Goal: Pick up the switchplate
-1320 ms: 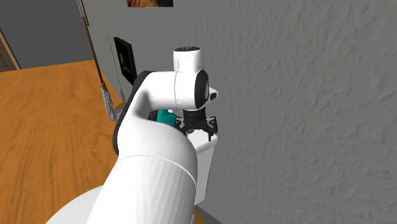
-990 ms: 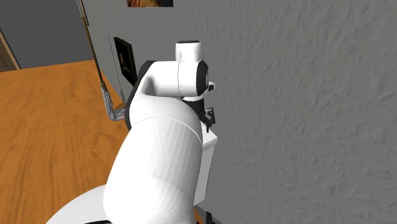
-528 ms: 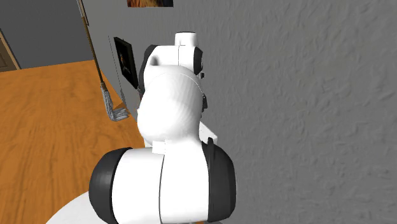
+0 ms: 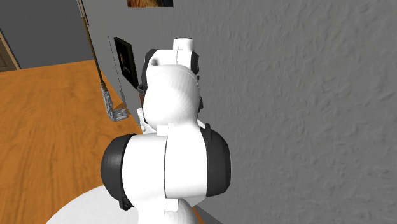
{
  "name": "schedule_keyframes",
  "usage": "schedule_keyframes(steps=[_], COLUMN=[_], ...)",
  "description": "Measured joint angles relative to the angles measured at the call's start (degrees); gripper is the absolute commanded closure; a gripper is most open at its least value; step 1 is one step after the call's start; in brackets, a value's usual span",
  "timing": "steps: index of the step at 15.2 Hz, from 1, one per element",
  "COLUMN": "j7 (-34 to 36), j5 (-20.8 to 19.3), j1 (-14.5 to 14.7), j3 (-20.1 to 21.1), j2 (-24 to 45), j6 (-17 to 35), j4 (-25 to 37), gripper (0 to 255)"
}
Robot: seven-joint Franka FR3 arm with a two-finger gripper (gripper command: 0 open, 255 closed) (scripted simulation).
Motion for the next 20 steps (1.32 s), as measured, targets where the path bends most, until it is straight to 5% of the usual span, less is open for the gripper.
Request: schedule_keyframes(steps=[2,3,13,20], j7=[0.0,0.0,0.0,0.0], j5=[0.0,0.0,0.0,0.0], j1=[0.0,0.0,0.0,0.0], j3=[0.0,0.0,0.0,0.0], j2=[-0.4,-0.5,-0.6,0.5], j6=[1.3,1.7,2.1,-2.6], j4=[-1.7,-2.2,-2.6,3.1], gripper=[0,255,255,255])
